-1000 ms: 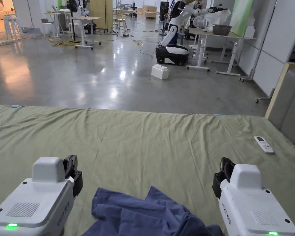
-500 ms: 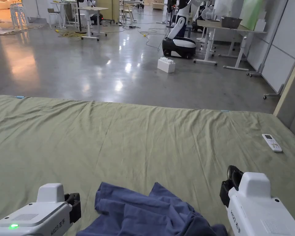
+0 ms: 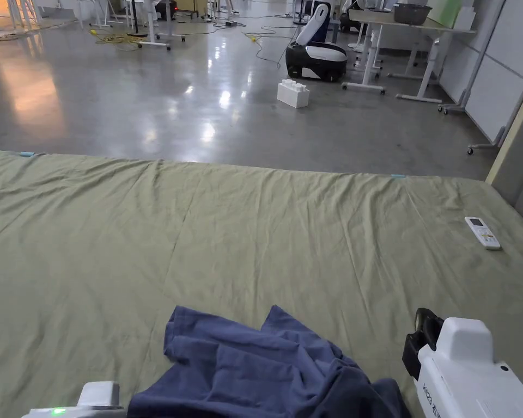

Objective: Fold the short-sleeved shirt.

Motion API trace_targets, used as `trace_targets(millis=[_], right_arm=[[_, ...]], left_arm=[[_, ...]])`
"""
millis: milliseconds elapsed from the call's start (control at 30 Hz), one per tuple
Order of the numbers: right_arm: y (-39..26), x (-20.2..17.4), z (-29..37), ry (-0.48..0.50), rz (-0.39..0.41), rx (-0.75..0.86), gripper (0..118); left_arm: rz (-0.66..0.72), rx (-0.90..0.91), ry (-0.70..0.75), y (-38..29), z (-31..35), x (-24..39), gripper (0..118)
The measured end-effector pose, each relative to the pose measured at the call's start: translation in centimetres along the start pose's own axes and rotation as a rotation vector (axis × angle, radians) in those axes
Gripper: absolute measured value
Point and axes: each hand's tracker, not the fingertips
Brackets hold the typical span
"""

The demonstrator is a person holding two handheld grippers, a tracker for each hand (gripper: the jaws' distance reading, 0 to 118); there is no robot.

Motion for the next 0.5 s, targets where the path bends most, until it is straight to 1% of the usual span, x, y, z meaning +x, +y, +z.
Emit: trace_targets(millis=[33,133,200,233,300,333,367,400,500], right_arm=[[-0.2,0.1,0.1,-0.001,-0.003,-0.007,0],[-0.9,0.6,0.4,-0.007,-0.007,-0.023,0],[-1.3,0.9,0.6,-0.016,-0.006,-0.033,0],[-1.4,1.2,0.7,-0.019,-0.009,-0.037,0],[-1.8,1.8,0.8,-0.026,-0.018,-0.057,0],[-2.0,2.1,0.8,-0.028,-0.023,-0.071,0],[-2.2,2.4,0.8,-0.030,-0.030,-0.089,0],[-2.5,2.8,0.9,-0.032,-0.058,-0.131,1],[-3.5,4.1,0.8,-0.030,-0.047,-0.199,2]], left_arm=[[0.009,-0.012,0.013,-0.3,-0.6,0.1,90],[-0.048,0.030,0.050,-0.9,-0.9,1.2,88],[-0.072,0.028,0.057,-0.7,-0.7,1.8,75],[-0.088,0.034,0.053,-0.8,-0.5,2.1,68],[-0.122,0.045,0.037,-0.7,-0.2,2.6,37],[-0.157,0.045,0.008,-0.8,0.0,2.7,19],[-0.164,0.051,0.002,-0.8,0.1,2.7,12],[-0.158,0.058,0.012,-0.8,0.3,2.7,10],[-0.139,0.068,-0.021,-0.4,0.9,1.6,8]])
